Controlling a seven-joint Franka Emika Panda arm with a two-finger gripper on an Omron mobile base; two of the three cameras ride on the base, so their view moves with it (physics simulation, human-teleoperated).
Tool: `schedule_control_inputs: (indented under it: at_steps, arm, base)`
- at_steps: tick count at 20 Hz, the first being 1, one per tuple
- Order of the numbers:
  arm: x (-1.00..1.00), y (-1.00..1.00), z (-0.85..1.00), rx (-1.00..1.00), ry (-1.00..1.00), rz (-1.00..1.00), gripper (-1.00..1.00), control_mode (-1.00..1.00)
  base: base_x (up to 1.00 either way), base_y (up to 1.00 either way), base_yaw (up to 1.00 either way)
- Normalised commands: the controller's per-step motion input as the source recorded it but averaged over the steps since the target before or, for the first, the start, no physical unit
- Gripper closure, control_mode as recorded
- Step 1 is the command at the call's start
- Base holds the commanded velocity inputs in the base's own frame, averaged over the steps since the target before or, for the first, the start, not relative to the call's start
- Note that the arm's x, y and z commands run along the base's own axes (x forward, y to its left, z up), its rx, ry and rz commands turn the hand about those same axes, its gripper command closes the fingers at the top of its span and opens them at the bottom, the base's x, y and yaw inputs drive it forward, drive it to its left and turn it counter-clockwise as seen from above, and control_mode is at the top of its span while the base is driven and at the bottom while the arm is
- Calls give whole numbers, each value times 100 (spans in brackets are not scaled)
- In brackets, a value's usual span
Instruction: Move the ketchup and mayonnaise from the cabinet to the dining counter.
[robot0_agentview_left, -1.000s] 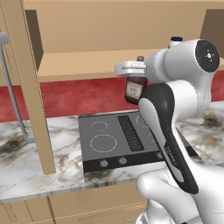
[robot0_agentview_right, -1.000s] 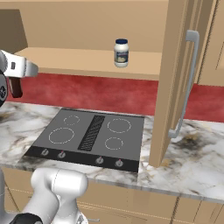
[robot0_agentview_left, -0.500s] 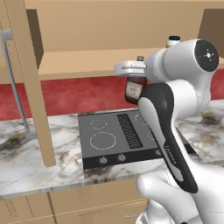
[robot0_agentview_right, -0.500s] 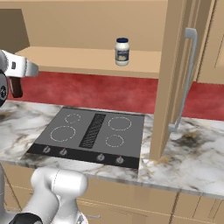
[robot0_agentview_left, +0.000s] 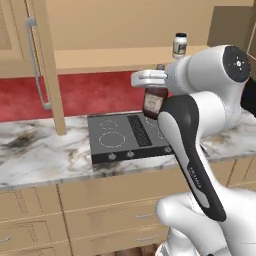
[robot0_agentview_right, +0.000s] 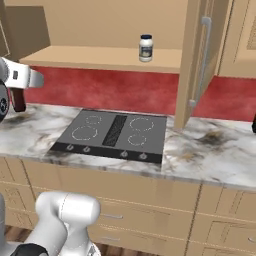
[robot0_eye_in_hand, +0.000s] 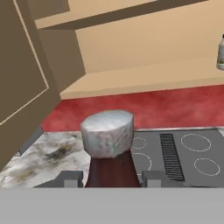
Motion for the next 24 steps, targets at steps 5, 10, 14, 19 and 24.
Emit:
schedule_control_inputs:
  at_steps: [5, 10, 14, 19, 24]
  arm:
    - [0, 0, 0, 0, 0, 0, 100, 100]
    - [0, 0, 0, 0, 0, 0, 100, 100]
    - [0, 0, 0, 0, 0, 0, 100, 100]
    - [0, 0, 0, 0, 0, 0, 100, 100]
    - [0, 0, 0, 0, 0, 0, 100, 100]
  base:
    - [-64, -2, 36]
    - [-50, -8, 73]
    - [-35, -10, 89]
    - [-22, -2, 99]
    - [-12, 0, 100]
